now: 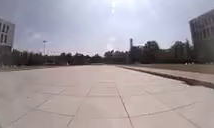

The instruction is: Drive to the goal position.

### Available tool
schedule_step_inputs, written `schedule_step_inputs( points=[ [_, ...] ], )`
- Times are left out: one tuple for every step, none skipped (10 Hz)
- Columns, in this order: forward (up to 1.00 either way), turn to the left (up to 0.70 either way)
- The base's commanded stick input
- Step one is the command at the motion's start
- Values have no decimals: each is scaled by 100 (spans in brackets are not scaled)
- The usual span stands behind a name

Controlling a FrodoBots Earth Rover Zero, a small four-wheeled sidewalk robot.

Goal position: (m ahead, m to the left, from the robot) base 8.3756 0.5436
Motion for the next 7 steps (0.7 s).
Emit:
schedule_step_inputs(
  points=[
    [70, 1],
    [70, 1],
    [70, 1],
    [70, 1],
    [70, 1],
    [70, 1],
    [70, 1]
  ],
)
